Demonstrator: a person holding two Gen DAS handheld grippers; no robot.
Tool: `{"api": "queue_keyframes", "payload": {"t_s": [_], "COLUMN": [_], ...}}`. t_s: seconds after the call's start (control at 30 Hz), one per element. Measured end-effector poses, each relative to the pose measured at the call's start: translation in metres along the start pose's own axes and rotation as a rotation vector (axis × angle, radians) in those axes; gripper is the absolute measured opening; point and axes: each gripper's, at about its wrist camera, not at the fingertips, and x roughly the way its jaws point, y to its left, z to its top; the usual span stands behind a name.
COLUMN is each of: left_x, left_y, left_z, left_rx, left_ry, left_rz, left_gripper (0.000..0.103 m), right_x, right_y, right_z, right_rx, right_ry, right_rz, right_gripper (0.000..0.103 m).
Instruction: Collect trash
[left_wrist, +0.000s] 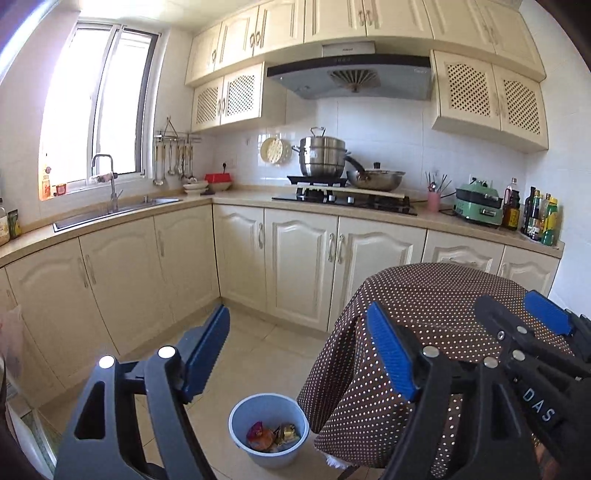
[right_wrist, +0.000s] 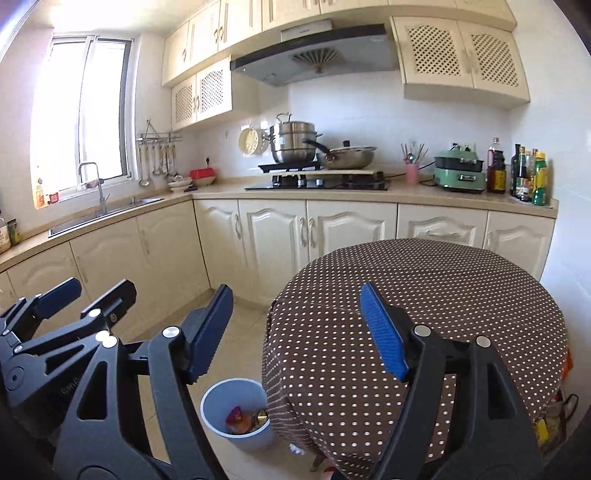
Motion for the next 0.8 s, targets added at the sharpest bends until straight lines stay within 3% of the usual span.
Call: {"api": "queue_keyframes", "payload": {"t_s": [0.8], "left_x": [0.011], "left_y": [-0.01], "left_z": [-0.011], "left_rx": [0.011], "left_ry": [-0.003], "left_rz": [-0.022], "left_gripper": [0.077], "right_x": [0.004], "right_y": [-0.009], "right_z": [-0.014], "right_rx": [0.003], "right_ry": [-0.002], "right_rz": [-0.022], "right_gripper": [0.073]}}
